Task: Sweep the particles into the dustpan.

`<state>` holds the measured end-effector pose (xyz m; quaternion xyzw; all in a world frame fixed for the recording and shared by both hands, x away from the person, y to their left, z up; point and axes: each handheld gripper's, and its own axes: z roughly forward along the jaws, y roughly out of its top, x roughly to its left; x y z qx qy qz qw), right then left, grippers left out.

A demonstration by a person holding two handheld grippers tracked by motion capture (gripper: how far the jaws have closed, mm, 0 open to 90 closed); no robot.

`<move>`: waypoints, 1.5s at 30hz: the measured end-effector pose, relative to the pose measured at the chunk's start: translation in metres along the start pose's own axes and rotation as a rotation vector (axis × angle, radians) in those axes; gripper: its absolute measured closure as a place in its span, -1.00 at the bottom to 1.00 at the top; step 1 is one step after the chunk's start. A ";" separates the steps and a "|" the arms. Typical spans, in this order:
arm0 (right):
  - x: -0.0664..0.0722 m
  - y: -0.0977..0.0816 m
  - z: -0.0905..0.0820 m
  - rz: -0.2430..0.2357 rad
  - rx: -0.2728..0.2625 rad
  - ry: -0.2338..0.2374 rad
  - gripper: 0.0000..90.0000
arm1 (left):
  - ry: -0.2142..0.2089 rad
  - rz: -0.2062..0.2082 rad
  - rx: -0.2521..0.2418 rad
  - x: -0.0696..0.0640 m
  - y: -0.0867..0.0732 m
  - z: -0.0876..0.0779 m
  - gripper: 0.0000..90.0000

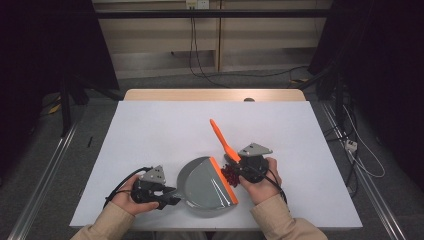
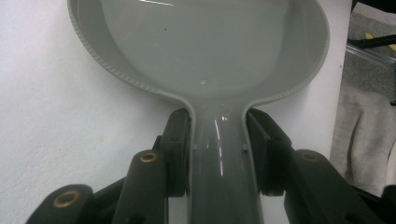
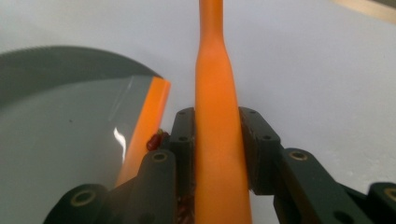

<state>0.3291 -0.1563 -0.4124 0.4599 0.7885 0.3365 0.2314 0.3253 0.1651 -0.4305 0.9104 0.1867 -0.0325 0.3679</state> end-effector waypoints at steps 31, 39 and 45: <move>0.034 -0.006 0.002 0.077 -0.052 0.061 0.58 | 0.008 -0.006 0.013 0.001 0.001 0.001 0.39; 0.049 0.000 0.002 0.082 -0.089 0.083 0.58 | 0.007 -0.018 0.004 0.000 0.001 0.001 0.39; 0.066 0.010 0.007 0.088 -0.116 0.151 0.58 | -0.005 -0.020 -0.003 0.000 -0.001 0.001 0.39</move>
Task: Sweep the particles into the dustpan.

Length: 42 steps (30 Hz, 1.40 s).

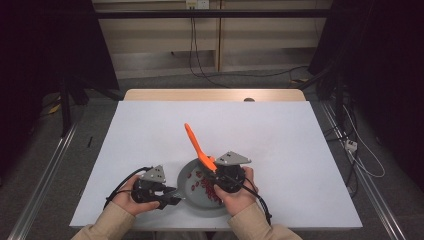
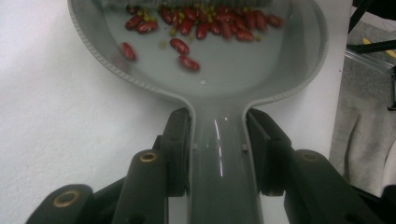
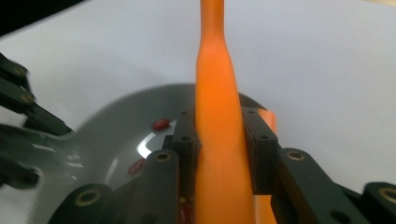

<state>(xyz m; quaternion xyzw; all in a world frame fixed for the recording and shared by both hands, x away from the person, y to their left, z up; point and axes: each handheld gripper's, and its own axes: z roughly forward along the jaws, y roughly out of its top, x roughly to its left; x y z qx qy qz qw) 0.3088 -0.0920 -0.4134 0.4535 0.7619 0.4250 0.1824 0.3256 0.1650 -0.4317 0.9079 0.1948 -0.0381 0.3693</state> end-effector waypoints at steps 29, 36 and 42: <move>-0.029 -0.018 -0.002 -0.046 -0.042 -0.122 0.57 | -0.003 -0.009 0.017 0.001 0.000 -0.001 0.40; -0.010 -0.009 -0.004 -0.032 -0.084 -0.042 0.58 | -0.001 -0.012 0.007 0.001 -0.001 0.000 0.39; -0.019 -0.002 -0.011 -0.003 -0.125 -0.034 0.58 | -0.001 -0.010 -0.008 0.001 -0.004 0.000 0.40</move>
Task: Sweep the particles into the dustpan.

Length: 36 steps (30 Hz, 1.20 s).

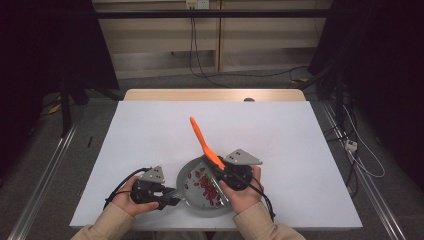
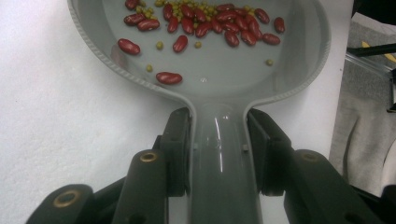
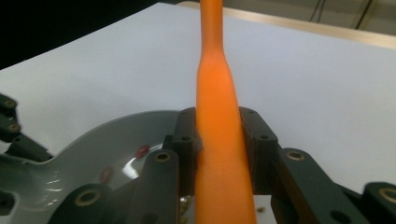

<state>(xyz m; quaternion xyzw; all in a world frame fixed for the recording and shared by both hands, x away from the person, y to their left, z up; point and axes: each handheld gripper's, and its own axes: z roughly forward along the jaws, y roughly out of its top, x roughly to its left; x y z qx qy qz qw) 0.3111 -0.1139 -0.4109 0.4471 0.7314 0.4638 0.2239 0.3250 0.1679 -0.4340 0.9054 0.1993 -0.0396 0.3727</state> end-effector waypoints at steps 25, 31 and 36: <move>0.002 -0.013 0.000 -0.022 -0.025 -0.004 0.58 | 0.011 0.012 0.036 -0.002 0.005 0.000 0.40; -0.011 -0.002 -0.008 -0.005 -0.060 -0.017 0.58 | 0.013 0.005 0.008 -0.003 0.001 0.000 0.40; -0.029 -0.001 -0.015 0.010 -0.070 -0.060 0.58 | 0.009 0.009 -0.039 -0.003 -0.004 0.000 0.40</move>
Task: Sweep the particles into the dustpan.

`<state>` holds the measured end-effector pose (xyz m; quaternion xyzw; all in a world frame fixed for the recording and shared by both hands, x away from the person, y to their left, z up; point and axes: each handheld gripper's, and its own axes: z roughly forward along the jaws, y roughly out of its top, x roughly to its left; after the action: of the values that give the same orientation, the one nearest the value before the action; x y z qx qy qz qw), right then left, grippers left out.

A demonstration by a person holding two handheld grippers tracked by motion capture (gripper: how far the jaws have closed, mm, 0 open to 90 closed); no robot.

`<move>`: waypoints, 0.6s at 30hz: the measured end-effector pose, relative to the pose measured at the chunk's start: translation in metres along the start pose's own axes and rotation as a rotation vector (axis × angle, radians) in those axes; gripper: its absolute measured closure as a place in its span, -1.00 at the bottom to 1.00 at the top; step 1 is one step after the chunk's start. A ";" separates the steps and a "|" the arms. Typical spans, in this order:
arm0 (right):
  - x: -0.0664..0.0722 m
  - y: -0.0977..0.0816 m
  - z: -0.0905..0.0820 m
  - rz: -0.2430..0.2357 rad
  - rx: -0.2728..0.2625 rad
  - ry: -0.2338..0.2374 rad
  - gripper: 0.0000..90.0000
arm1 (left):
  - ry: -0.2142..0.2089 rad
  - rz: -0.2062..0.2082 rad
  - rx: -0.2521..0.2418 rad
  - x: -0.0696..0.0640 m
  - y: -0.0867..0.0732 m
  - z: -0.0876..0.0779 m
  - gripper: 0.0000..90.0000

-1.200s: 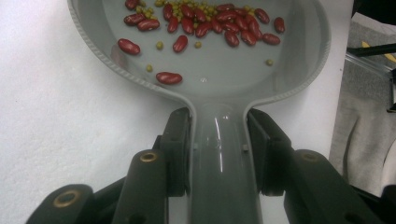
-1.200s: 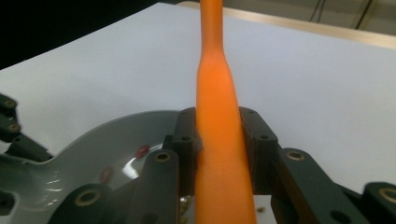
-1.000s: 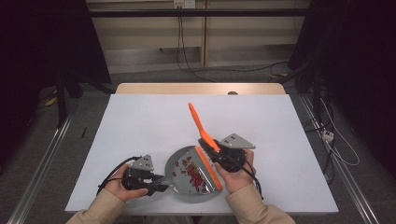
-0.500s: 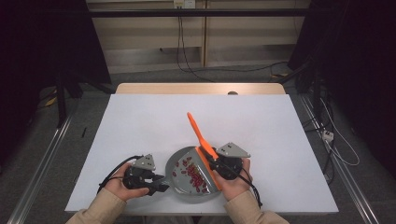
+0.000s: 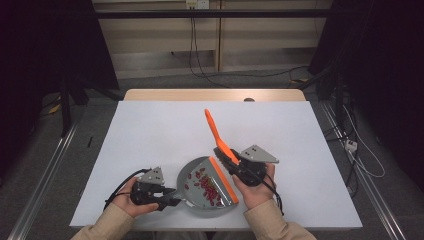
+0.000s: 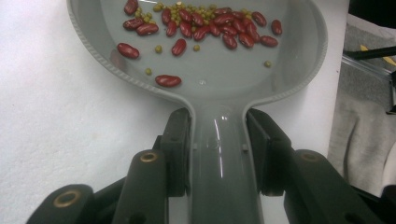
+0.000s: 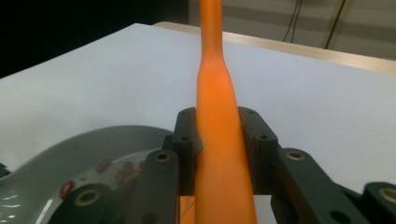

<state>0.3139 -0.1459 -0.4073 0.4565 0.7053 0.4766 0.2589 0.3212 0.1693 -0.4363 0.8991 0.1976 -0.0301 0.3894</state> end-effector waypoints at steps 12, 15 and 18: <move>-0.029 -0.005 -0.008 0.034 0.001 -0.056 0.57 | 0.049 -0.021 -0.133 0.005 -0.005 -0.012 0.40; -0.035 -0.005 -0.011 0.031 0.000 -0.072 0.57 | 0.075 -0.024 -0.142 0.008 -0.005 -0.017 0.40; -0.041 -0.006 -0.013 0.036 0.009 -0.082 0.57 | 0.109 -0.047 -0.161 0.011 -0.005 -0.022 0.40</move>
<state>0.3198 -0.1887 -0.4107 0.4892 0.6879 0.4590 0.2769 0.3273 0.1921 -0.4265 0.8604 0.2411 0.0258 0.4483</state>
